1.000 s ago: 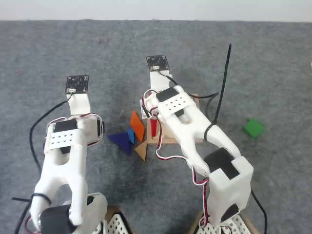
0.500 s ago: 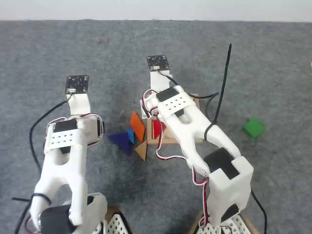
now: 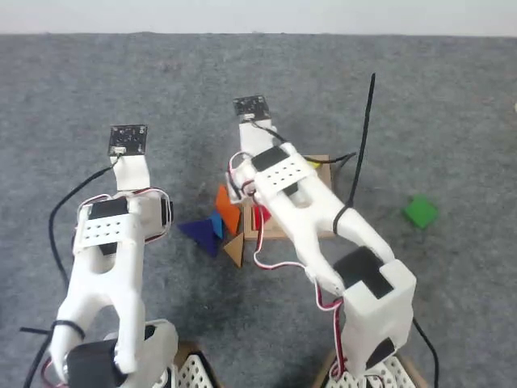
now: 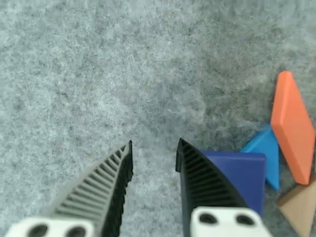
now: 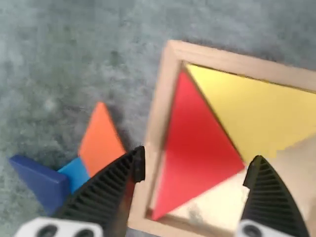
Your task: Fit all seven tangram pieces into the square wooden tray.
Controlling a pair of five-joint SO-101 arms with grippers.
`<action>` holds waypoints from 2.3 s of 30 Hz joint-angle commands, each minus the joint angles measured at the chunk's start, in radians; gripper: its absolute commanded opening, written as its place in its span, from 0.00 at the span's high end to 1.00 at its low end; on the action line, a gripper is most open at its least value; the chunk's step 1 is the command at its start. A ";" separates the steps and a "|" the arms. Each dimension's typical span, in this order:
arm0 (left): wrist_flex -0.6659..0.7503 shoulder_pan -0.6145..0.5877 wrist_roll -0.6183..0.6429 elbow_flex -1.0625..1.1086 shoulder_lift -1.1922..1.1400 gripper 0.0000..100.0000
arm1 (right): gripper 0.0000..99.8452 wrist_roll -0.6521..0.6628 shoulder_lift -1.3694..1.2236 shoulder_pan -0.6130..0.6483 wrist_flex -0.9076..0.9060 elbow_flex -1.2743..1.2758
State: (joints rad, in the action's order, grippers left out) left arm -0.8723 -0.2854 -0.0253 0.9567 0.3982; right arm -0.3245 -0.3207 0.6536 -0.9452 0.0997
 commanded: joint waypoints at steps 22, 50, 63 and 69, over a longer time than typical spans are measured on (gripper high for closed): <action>0.012 -0.006 0.008 -0.018 0.012 0.86 | 0.87 0.014 0.159 -0.071 -0.081 0.005; -0.124 0.580 -0.264 -0.128 0.000 0.85 | 0.89 0.446 1.006 -0.549 0.263 1.007; -0.055 0.374 -0.239 -0.280 -0.381 0.79 | 0.89 0.445 1.006 -0.549 0.259 1.013; -0.052 0.224 -0.304 -0.383 -0.413 0.79 | 0.89 0.445 1.006 -0.549 0.269 1.026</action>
State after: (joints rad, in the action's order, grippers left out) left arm -0.9413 0.0077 -0.2969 0.6544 -0.0161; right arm 0.1112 0.6460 0.1181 -0.6981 1.1324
